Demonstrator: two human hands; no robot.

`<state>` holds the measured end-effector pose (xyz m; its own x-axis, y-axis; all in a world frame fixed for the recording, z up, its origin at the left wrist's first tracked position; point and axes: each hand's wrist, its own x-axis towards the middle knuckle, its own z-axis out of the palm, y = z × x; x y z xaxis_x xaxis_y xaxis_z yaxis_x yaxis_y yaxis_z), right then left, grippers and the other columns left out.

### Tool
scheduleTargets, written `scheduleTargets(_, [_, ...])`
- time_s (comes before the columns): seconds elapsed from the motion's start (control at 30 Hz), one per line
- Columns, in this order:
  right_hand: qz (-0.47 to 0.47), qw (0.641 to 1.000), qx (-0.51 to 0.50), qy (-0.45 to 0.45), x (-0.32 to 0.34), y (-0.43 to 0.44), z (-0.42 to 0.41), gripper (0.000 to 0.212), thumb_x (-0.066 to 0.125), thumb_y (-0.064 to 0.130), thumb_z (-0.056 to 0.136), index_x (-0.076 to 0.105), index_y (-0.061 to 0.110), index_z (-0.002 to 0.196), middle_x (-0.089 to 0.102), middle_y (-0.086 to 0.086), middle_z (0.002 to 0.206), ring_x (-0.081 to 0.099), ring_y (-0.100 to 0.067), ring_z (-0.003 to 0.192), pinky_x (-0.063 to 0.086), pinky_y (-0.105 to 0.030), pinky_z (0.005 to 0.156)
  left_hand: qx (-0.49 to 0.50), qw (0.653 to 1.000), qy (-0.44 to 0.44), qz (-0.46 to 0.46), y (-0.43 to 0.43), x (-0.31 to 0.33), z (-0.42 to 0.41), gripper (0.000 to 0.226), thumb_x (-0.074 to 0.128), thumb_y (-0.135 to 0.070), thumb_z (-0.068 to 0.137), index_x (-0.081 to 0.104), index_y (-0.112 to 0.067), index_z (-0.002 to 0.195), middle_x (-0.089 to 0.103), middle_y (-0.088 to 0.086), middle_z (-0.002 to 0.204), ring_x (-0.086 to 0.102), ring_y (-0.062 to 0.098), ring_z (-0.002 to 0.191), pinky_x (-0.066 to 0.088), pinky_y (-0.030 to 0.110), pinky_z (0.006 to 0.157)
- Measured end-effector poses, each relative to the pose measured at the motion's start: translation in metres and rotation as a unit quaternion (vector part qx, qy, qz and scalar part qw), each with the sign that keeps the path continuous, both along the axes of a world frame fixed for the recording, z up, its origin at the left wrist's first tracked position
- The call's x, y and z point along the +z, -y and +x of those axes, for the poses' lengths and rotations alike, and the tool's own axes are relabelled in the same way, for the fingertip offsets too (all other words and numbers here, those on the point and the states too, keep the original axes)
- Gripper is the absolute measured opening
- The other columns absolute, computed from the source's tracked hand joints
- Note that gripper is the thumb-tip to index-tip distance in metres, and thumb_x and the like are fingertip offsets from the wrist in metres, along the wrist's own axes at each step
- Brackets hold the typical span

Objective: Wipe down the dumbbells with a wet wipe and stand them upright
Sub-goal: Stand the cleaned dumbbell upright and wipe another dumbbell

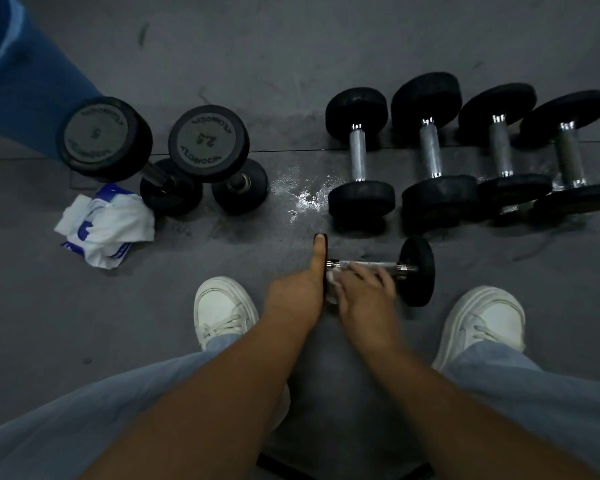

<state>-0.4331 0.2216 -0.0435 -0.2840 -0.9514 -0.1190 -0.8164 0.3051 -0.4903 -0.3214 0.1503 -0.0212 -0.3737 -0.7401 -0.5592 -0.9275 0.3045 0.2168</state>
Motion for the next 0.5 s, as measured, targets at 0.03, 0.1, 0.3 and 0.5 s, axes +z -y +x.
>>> scheduleTargets(0.03, [0.001, 1.0, -0.027, 0.005, 0.003, 0.008, -0.009, 0.021, 0.05, 0.03, 0.093, 0.069, 0.021, 0.093, 0.07, -0.001, 0.095, 0.063, -0.023, 0.102, 0.039, -0.04, 0.092, -0.002, 1.0, 0.003, -0.001, 0.0, -0.001, 0.0, 0.1, 0.054, -0.023, 0.095, -0.029, -0.029, 0.15, 0.068, 0.014, 0.113, 0.067, 0.032, 0.097, 0.048, 0.038, 0.082])
scheduleTargets(0.1, [0.009, 0.994, -0.105, 0.036, 0.004, 0.041, -0.024, 0.019, 0.053, 0.03, 0.095, 0.067, 0.018, 0.089, 0.067, -0.007, 0.084, 0.061, -0.029, 0.086, 0.042, -0.037, 0.074, -0.005, 1.0, 0.01, -0.003, -0.001, -0.001, 0.001, 0.102, 0.056, -0.021, 0.094, -0.03, -0.029, 0.149, 0.067, 0.015, 0.115, 0.067, 0.032, 0.099, 0.048, 0.039, 0.084])
scheduleTargets(0.3, [0.036, 0.999, 0.016, -0.011, 0.001, 0.023, 0.004, 0.015, 0.059, 0.016, 0.084, 0.069, 0.02, 0.094, 0.071, -0.003, 0.094, 0.064, -0.023, 0.098, 0.039, -0.037, 0.093, 0.002, 1.0, -0.002, 0.0, -0.002, 0.001, 0.0, 0.096, 0.051, -0.025, 0.096, -0.028, -0.028, 0.15, 0.068, 0.014, 0.111, 0.067, 0.032, 0.095, 0.047, 0.038, 0.08])
scheduleTargets(0.5, [0.014, 1.0, 0.006, -0.021, 0.002, 0.035, -0.013, 0.02, 0.052, 0.021, 0.08, 0.067, 0.024, 0.092, 0.07, 0.0, 0.096, 0.061, -0.021, 0.106, 0.039, -0.042, 0.097, -0.001, 1.0, 0.005, 0.008, 0.001, -0.005, 0.001, 0.1, 0.053, -0.023, 0.095, -0.032, -0.03, 0.148, 0.067, 0.014, 0.115, 0.067, 0.032, 0.097, 0.049, 0.04, 0.084])
